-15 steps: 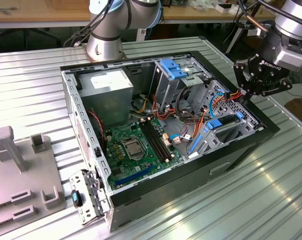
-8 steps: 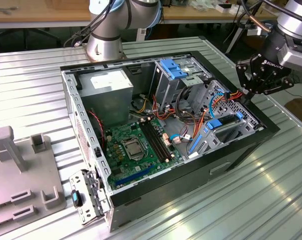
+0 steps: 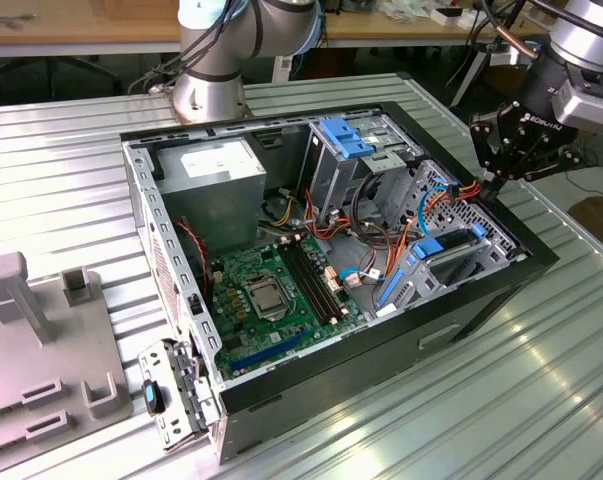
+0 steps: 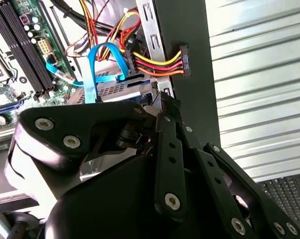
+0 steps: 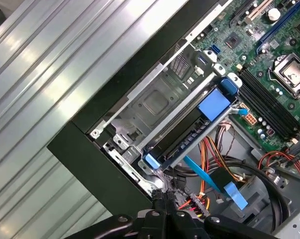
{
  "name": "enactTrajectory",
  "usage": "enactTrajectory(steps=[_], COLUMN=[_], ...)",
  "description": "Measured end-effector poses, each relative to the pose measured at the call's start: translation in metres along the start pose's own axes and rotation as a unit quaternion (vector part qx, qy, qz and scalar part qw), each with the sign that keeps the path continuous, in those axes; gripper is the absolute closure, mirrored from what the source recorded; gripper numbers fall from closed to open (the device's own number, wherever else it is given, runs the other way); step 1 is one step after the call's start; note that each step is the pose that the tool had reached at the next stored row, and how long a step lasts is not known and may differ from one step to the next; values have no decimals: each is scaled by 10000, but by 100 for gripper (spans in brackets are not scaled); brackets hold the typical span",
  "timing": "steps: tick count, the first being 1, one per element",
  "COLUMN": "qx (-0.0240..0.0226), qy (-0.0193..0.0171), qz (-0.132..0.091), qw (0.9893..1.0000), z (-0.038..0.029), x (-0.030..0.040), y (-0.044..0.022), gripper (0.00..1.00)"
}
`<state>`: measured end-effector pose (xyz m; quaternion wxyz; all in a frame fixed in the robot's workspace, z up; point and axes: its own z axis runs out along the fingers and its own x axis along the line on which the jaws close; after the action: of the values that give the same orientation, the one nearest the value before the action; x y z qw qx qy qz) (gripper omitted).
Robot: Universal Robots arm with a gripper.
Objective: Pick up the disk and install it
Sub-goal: 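Insert the first disk wire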
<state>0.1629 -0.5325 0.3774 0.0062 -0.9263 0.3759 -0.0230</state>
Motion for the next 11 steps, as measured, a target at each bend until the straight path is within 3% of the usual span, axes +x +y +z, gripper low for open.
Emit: enactTrajectory(steps=[3,4,8,11], qx=[10,16,33,46], qy=[-8,-13,-25,-35], qz=[-235,-414,-870,-1202], qw=[9997,9991,9962,9927], z=[1,1,0,0], x=[-3,-4,-6,-7], y=[-4,-5,-7,-8], gripper=[89,89,89,89])
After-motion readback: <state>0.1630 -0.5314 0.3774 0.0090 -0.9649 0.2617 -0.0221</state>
